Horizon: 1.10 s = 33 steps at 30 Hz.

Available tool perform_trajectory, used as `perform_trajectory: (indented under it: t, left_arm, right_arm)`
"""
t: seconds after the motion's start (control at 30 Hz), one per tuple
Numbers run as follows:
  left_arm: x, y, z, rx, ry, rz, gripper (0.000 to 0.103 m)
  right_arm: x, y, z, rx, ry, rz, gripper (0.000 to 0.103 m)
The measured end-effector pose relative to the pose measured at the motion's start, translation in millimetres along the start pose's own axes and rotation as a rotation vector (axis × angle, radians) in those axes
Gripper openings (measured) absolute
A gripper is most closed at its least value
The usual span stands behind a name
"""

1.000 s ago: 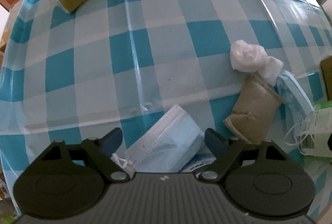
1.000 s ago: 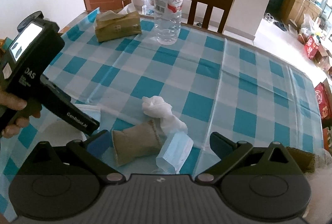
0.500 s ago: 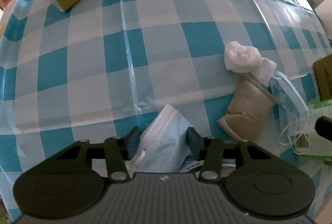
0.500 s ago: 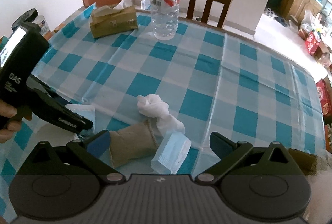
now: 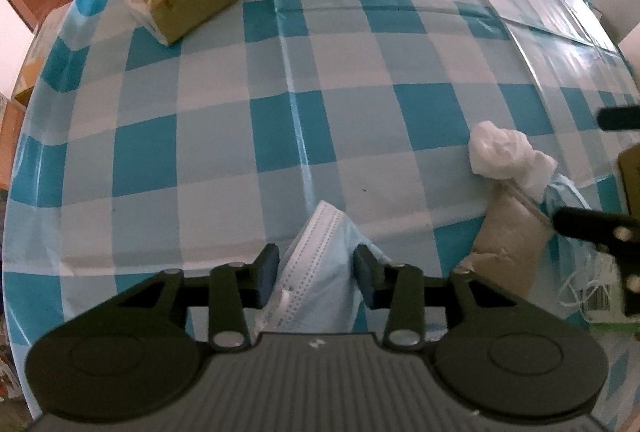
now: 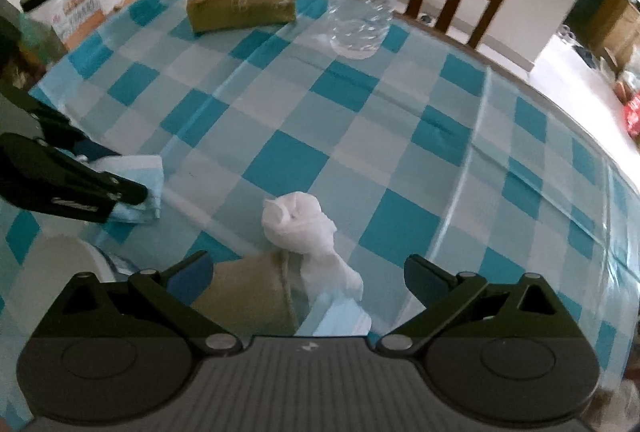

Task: Organize soft objects
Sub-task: 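Close the left tool on the face mask while the right tool approaches the white knotted cloth, then close the right tool on the white knotted cloth while the left tool lifts the mask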

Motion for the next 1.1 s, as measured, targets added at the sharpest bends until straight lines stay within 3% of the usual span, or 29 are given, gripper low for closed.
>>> perform_trajectory:
  t: [0.07,0.17,0.63,0.77,0.87,1.1]
  left_arm:
    - [-2,0,1,-0.002,-0.012,0.002,0.060]
    - [-3,1,1,-0.007,-0.019,0.014,0.066]
    - [-10,-12,0,0.007,-0.033,-0.020,0.067]
    - [-10,-12,-1,0.014,-0.030,-0.017,0.058]
    - [-9,-10,-2,0.020,-0.028,-0.009,0.047]
    - [-12,-3,-3,0.002,-0.028,0.001,0.036]
  right_arm:
    - [5,-10,-1,0.001,0.026,-0.031,0.100]
    - [13,-25,0,0.008,0.041,-0.073,0.091]
    - [31,-59,-3,0.031,0.095,-0.109,0.070]
    - [32,-58,-2,0.036,0.091,-0.094,0.053]
    - [32,-54,-1,0.037,0.081,-0.082,0.052]
    - [29,-37,-2,0.041,0.068,-0.042,0.052]
Point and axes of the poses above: each gripper's, at about its wrist camera, not at the fingertips, and y roughly against the way its jaws point, z to its right, x to its top, the point moved 8 cm from there along -y, roughly the way its jaws point, and after that the axes turned 15 degrees about -z, right-handed, at the moved point
